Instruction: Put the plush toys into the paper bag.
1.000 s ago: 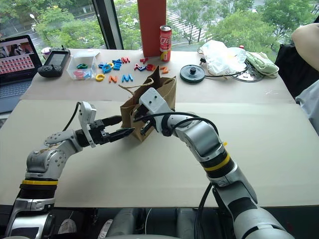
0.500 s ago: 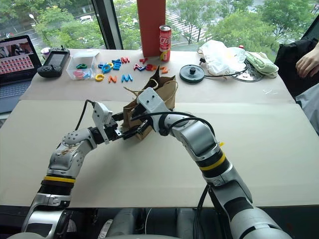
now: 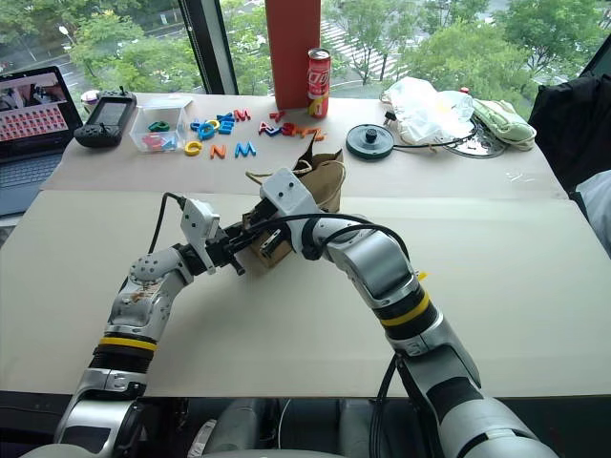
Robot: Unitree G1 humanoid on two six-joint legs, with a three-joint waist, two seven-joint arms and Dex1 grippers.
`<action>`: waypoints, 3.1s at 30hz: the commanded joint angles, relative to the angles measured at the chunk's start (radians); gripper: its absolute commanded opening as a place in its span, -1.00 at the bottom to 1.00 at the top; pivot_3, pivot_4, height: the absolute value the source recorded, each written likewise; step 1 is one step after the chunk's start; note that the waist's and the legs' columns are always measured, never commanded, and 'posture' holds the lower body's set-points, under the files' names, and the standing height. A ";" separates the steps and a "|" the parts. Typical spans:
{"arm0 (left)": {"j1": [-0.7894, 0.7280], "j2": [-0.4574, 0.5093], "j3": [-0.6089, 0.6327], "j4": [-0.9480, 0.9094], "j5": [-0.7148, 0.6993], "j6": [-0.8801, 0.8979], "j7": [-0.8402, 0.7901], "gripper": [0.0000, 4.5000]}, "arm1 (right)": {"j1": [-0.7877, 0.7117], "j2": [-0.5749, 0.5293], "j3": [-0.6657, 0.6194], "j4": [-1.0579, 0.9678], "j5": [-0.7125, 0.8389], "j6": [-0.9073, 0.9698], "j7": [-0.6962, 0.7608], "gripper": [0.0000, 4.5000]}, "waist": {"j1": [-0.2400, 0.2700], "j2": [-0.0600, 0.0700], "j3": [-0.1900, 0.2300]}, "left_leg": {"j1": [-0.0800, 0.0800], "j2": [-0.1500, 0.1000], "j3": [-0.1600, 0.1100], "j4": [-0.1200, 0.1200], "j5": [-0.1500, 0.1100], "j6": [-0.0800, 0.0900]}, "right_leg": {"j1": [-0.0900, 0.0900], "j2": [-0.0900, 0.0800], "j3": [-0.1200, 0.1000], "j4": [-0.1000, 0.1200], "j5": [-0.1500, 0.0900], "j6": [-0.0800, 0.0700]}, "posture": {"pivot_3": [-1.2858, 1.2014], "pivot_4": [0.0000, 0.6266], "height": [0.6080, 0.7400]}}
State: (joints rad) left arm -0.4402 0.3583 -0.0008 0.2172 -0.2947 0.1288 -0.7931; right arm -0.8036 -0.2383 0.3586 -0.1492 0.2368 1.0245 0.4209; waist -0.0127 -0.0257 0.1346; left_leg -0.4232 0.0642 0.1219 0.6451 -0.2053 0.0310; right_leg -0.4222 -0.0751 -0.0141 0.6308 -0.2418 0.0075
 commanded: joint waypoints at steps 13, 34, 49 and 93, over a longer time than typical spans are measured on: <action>-0.030 -0.022 0.032 0.008 -0.022 -0.047 0.005 -0.96 | 0.129 -0.224 -0.168 -0.245 0.080 0.015 0.128 -1.00 | -0.004 0.000 0.000 | 0.001 0.000 0.000 0.000 -0.001 0.001 | 0.000 0.001 0.000 0.000 0.000 0.000 | 0.03 -0.52 0.98; -0.110 0.309 0.073 -0.181 -0.307 0.242 -0.482 -0.96 | 0.150 -0.448 -0.734 -0.103 0.486 -0.093 0.457 -1.00 | 0.005 0.000 0.000 | 0.001 0.000 0.000 0.000 -0.001 0.002 | 0.002 0.001 0.001 -0.002 0.000 0.000 | 0.03 -0.52 0.98; -0.078 0.327 -0.053 0.032 -0.118 -0.068 -0.745 -0.96 | 0.273 -0.606 -0.614 -0.090 0.484 -0.146 0.575 -1.00 | 0.007 0.001 0.001 | 0.001 0.000 0.001 0.000 -0.002 0.003 | 0.001 0.000 0.002 -0.002 0.000 0.000 | 0.03 -0.52 0.98; -0.124 0.659 0.203 -0.276 -0.425 0.581 -0.645 0.25 | 0.312 -0.752 -0.522 -0.151 0.466 -0.270 0.803 -1.00 | 0.021 0.001 0.001 | 0.001 0.000 0.001 0.002 -0.002 0.003 | 0.001 0.001 0.002 -0.001 -0.001 0.001 | 0.03 -0.52 0.98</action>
State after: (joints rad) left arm -0.5444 1.0123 0.1788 -0.0318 -0.7013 0.7038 -1.4432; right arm -0.4660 -0.9868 -0.1533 -0.2872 0.6904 0.7758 1.2178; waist 0.0086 -0.0248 0.1354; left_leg -0.4218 0.0646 0.1228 0.6469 -0.2069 0.0336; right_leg -0.4216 -0.0741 -0.0124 0.6301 -0.2426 0.0080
